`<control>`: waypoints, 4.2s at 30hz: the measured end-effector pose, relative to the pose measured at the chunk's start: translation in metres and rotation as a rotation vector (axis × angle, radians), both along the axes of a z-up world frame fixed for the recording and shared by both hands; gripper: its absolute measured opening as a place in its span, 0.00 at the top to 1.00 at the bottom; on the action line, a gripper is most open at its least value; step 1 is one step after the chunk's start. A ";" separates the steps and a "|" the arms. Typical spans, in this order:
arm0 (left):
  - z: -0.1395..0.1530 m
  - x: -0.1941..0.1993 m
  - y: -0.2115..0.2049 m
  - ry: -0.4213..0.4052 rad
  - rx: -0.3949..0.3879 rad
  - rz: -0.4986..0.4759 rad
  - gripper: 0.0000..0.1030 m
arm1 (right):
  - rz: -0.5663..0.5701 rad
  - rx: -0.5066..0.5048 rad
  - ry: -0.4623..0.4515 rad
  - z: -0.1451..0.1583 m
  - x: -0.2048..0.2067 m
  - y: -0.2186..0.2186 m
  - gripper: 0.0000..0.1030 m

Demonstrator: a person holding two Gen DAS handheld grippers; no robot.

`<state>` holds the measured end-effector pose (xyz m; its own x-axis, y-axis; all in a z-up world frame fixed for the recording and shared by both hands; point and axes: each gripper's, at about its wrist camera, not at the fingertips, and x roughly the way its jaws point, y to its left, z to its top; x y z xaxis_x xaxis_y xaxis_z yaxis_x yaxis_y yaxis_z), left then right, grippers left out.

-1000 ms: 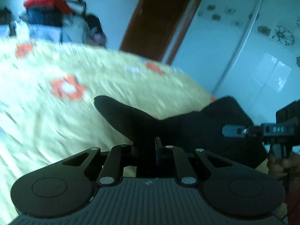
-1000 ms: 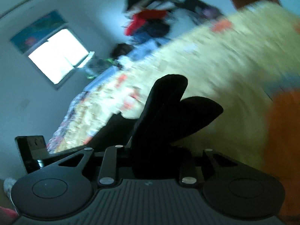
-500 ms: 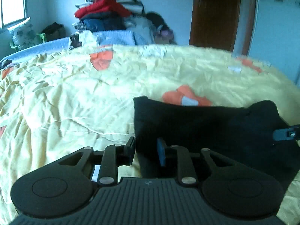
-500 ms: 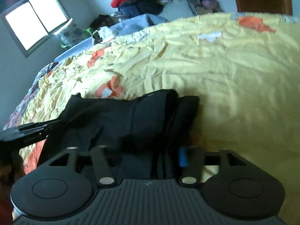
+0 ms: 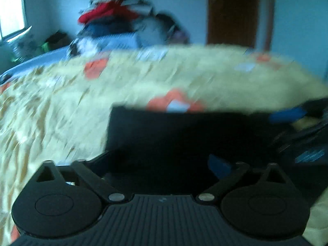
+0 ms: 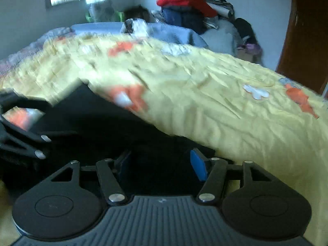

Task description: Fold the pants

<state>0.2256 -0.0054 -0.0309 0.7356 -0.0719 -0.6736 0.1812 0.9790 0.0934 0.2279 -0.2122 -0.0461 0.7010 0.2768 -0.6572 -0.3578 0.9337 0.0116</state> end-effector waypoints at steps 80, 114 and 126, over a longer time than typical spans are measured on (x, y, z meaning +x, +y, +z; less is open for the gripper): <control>0.012 -0.171 0.007 -0.033 -0.010 0.119 0.00 | -0.251 0.172 -0.024 0.006 -0.205 0.038 0.18; -0.003 -0.197 0.018 -0.007 -0.012 0.115 0.00 | -0.314 0.116 -0.023 -0.004 -0.228 0.036 0.06; -0.004 -0.199 0.019 -0.014 -0.008 0.110 0.00 | -0.301 0.100 -0.010 -0.008 -0.227 0.038 0.05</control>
<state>0.0269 0.0133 -0.0351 0.7487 0.0046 -0.6629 0.0710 0.9937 0.0870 0.0013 -0.1747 -0.0541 0.7676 0.1185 -0.6299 -0.0658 0.9921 0.1064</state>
